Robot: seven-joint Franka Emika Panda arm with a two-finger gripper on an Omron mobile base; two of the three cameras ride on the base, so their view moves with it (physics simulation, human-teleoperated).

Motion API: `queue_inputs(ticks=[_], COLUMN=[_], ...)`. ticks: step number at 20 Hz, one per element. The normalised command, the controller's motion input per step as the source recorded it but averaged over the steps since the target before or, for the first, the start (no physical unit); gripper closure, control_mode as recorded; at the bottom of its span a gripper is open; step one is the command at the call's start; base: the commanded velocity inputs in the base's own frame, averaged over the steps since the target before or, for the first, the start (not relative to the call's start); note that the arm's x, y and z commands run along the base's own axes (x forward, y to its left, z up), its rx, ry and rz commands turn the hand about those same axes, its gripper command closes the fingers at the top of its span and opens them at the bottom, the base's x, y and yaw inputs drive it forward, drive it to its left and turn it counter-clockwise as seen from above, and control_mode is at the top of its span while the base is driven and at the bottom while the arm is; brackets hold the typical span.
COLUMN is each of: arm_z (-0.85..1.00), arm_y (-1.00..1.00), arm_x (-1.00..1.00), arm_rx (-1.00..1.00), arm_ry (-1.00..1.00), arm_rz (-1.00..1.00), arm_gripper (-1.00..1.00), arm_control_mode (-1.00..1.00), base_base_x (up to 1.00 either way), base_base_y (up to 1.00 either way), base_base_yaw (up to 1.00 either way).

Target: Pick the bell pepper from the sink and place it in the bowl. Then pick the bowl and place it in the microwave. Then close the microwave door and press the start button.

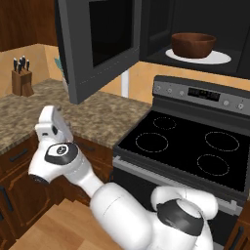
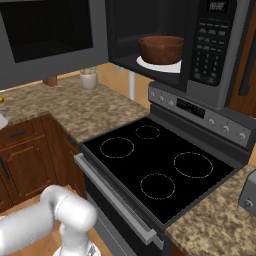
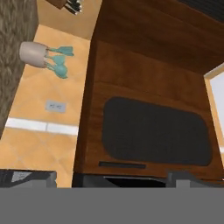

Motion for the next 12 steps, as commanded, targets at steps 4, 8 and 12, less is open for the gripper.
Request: queue_inputs(ticks=[4, 8, 12], arm_z=[0.00, 0.08, 0.47], arm_y=[0.00, -0.01, -0.27], arm_x=[0.31, 0.24, 0.00], arm_rx=[-0.02, -0.01, 0.00], arm_ry=[-0.18, -0.26, -0.33], arm_rz=[-0.21, -0.24, -0.15], arm_gripper=[-1.00, -1.00, -1.00], arm_control_mode=[-1.00, -1.00, -1.00], base_base_x=[0.00, 0.00, 0.00], base_base_y=[0.00, 0.00, 0.00], base_base_yaw=[0.00, 0.00, 0.00])
